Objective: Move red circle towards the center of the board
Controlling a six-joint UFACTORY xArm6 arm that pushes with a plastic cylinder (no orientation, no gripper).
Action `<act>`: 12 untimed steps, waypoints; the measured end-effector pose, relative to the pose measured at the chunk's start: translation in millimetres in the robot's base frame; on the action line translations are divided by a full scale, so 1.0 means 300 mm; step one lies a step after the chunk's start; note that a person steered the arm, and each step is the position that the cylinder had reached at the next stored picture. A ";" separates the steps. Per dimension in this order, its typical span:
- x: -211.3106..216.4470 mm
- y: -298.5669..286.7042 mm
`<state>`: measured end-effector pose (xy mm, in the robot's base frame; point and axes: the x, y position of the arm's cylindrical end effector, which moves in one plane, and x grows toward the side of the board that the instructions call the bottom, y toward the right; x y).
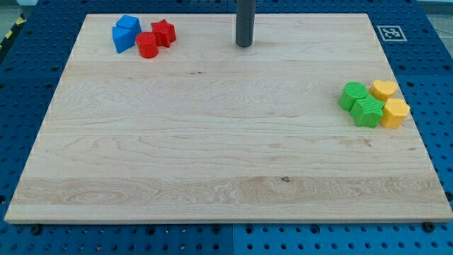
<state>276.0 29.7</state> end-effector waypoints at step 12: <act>-0.246 -0.639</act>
<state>202.3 -162.0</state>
